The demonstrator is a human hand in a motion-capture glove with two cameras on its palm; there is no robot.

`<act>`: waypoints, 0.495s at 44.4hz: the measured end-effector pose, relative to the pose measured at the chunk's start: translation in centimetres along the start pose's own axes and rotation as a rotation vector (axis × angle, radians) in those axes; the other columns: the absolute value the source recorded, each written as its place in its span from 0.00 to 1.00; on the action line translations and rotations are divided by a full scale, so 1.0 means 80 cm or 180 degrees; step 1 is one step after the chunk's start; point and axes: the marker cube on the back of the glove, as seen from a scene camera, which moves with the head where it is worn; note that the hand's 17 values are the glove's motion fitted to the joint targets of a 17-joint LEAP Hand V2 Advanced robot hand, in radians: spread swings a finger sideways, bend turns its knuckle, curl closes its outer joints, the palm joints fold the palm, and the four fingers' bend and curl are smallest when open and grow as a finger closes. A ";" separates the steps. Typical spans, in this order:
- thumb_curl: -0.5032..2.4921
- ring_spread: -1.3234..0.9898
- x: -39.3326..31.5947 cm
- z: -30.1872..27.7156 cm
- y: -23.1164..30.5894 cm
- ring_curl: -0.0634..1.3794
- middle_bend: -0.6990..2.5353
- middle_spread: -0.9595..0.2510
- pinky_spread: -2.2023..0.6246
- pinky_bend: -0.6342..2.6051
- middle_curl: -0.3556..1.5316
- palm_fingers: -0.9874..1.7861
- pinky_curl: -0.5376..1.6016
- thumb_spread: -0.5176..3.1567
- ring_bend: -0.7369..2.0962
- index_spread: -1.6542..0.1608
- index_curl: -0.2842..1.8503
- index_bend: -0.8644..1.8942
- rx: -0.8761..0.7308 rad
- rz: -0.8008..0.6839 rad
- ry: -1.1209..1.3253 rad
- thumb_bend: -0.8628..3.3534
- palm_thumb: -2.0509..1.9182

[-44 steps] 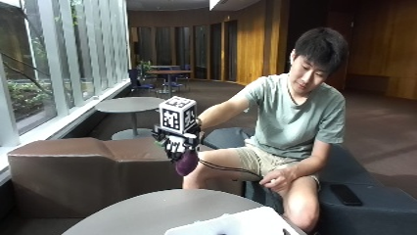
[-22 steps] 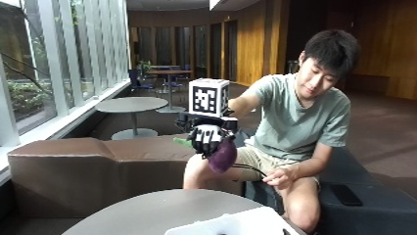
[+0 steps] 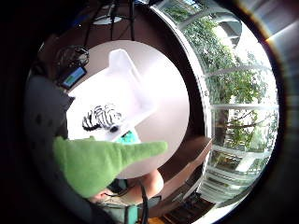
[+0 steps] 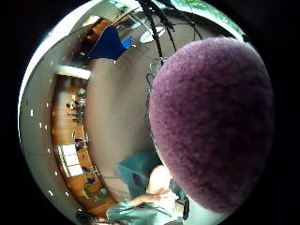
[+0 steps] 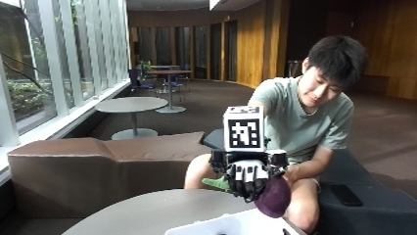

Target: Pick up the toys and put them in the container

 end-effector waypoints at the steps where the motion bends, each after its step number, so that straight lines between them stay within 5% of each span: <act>1: 0.50 0.42 -0.003 0.003 -0.003 0.59 0.59 0.63 0.63 0.56 0.70 0.64 0.58 0.29 0.79 0.68 0.63 0.52 -0.0018 -0.0010 -0.0001 0.20 0.69; 15: 0.47 0.43 -0.004 0.041 -0.016 0.57 0.55 0.61 0.65 0.53 0.68 0.50 0.56 0.36 0.80 0.69 0.65 0.42 -0.0288 0.0184 0.0478 0.19 0.65; 22: 0.42 0.44 0.008 0.051 -0.006 0.50 0.42 0.64 0.70 0.54 0.60 0.21 0.54 0.42 0.68 0.74 0.56 0.33 -0.0400 0.0189 0.0799 0.19 0.60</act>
